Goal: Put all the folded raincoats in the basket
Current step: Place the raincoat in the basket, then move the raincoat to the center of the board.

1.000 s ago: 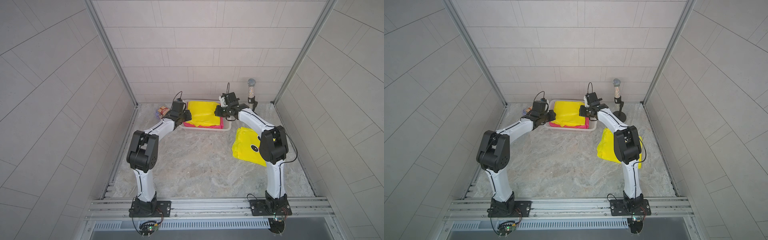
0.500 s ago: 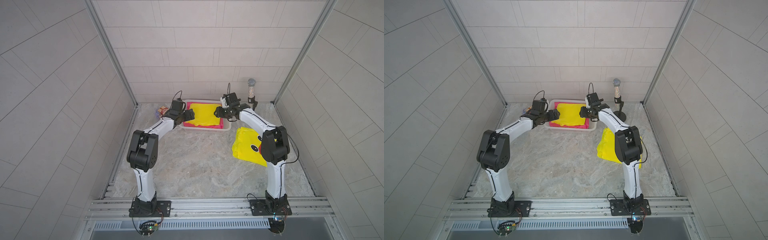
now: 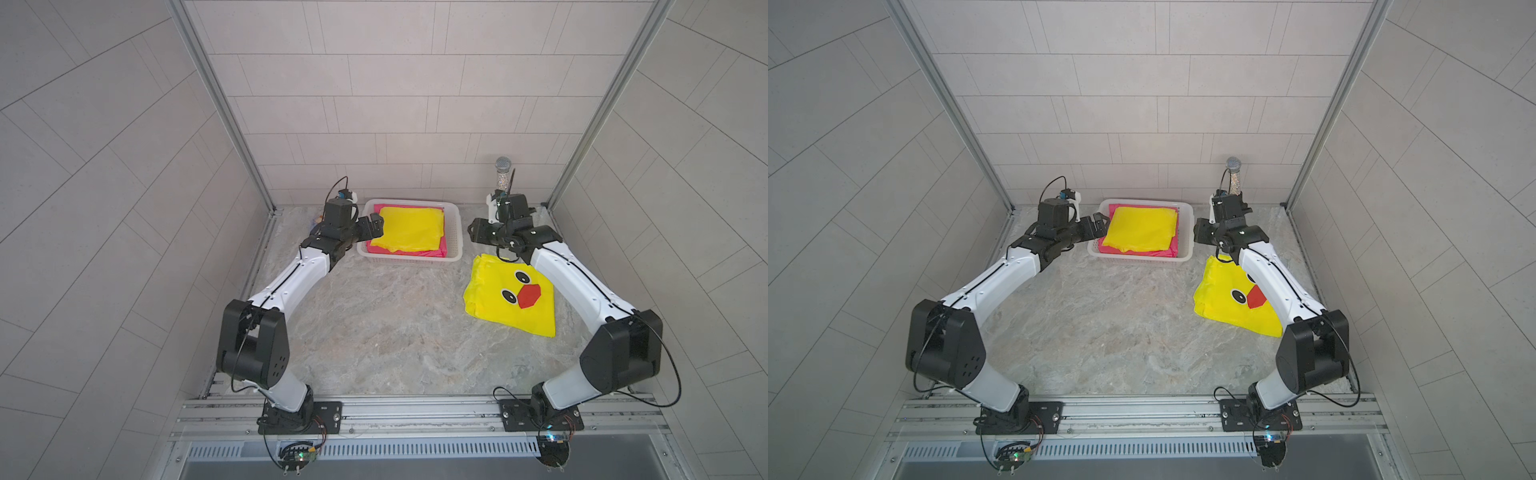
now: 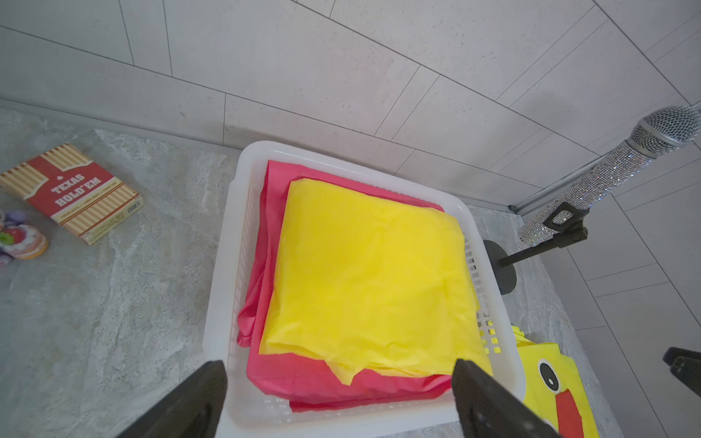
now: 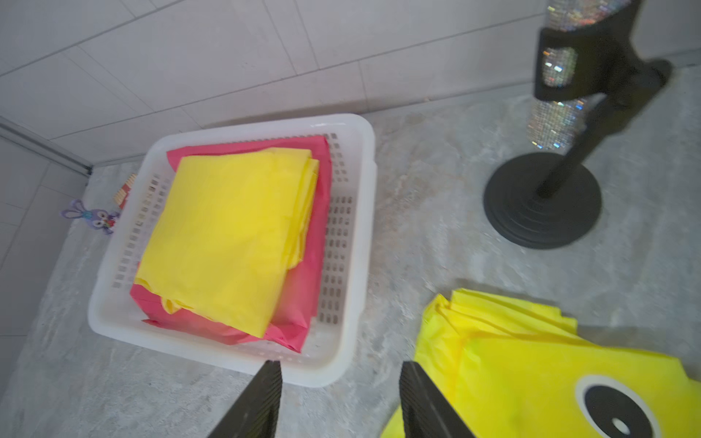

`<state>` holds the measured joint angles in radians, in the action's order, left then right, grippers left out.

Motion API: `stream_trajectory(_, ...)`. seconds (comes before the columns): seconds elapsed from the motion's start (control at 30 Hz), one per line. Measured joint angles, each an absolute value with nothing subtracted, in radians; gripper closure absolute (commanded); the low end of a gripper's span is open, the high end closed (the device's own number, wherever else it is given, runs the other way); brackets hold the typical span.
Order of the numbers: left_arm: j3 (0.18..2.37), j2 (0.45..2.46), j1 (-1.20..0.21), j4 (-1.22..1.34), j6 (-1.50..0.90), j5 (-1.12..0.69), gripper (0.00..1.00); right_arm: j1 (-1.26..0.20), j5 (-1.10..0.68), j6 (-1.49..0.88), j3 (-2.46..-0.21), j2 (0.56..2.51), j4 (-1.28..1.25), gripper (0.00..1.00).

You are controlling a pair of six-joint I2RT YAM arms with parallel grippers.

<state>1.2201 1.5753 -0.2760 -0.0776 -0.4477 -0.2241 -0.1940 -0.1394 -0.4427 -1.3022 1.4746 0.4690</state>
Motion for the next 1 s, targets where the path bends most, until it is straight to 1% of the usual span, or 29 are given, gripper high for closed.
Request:
stream_trajectory(0.1,1.141,1.554,-0.276,-0.065,-0.474,-0.225,0.00,-0.152,-0.106,-0.437,-1.152,1.391,0.480,0.46)
stream_trajectory(0.2,1.072,1.547,-0.276,-0.056,-0.499,-0.243,0.00,-0.142,-0.055,-0.430,-1.026,1.332,0.511,0.46)
stream_trajectory(0.37,0.958,1.508,-0.276,-0.048,-0.536,-0.276,0.00,-0.144,0.009,-0.426,-0.893,1.296,0.543,0.47)
stream_trajectory(0.47,0.905,1.464,-0.279,-0.039,-0.559,-0.292,0.00,-0.144,0.034,-0.426,-0.869,1.325,0.542,0.47)
stream_trajectory(0.6,0.873,1.417,-0.295,-0.025,-0.572,-0.293,0.00,-0.144,0.023,-0.427,-0.882,1.435,0.524,0.55)
stream_trajectory(0.77,0.865,1.396,-0.348,-0.013,-0.578,-0.274,0.00,-0.165,-0.030,-0.447,-0.889,1.546,0.482,0.55)
stream_trajectory(1.0,0.828,1.396,-0.383,0.003,-0.595,-0.266,0.00,-0.199,-0.067,-0.494,-0.879,1.580,0.437,0.54)
